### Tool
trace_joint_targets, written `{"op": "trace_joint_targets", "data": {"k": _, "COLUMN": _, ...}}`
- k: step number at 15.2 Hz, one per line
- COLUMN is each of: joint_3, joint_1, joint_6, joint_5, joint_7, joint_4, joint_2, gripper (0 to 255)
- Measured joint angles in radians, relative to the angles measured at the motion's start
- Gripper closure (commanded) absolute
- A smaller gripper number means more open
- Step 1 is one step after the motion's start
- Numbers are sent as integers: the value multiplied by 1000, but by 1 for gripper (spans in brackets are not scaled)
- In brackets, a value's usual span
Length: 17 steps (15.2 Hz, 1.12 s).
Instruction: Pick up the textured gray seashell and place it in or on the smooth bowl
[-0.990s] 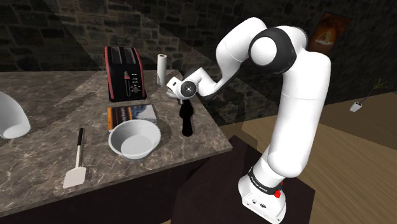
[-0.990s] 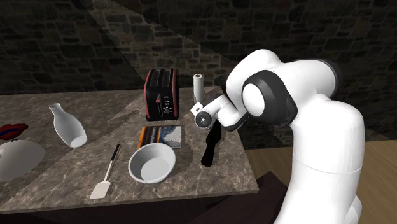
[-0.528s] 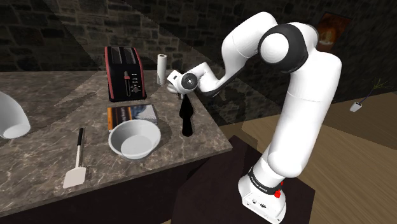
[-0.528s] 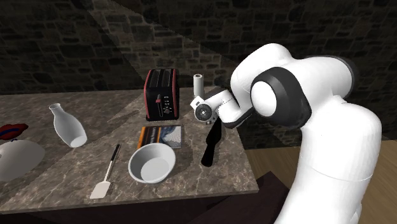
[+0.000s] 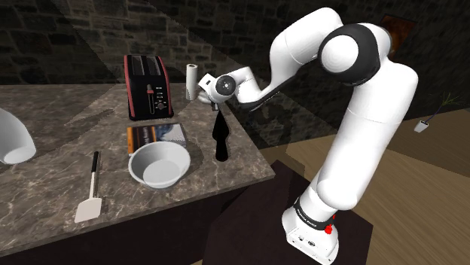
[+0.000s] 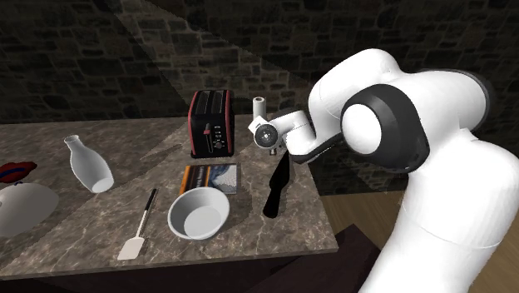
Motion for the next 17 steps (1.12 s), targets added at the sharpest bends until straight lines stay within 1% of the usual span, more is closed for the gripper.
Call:
{"op": "trace_joint_targets", "data": {"k": 9, "joint_3": 3, "joint_1": -3, "joint_6": -4, "joint_5": 153, "joint_7": -181, "joint_4": -16, "joint_2": -90, "gripper": 255}}
{"op": "trace_joint_targets", "data": {"k": 11, "joint_3": 18, "joint_1": 14, "joint_6": -30, "joint_5": 173, "joint_7": -184, "joint_4": -41, "joint_2": -117, "gripper": 255}}
{"op": "trace_joint_targets", "data": {"k": 15, "joint_3": 67, "joint_1": 67, "joint_6": -111, "joint_5": 201, "joint_7": -147, "joint_4": -109, "joint_2": -172, "gripper": 255}}
{"op": "trace_joint_targets", "data": {"k": 17, "joint_3": 93, "joint_1": 93, "joint_6": -150, "joint_5": 230, "joint_7": -143, "joint_4": -132, "joint_2": -196, "gripper": 255}}
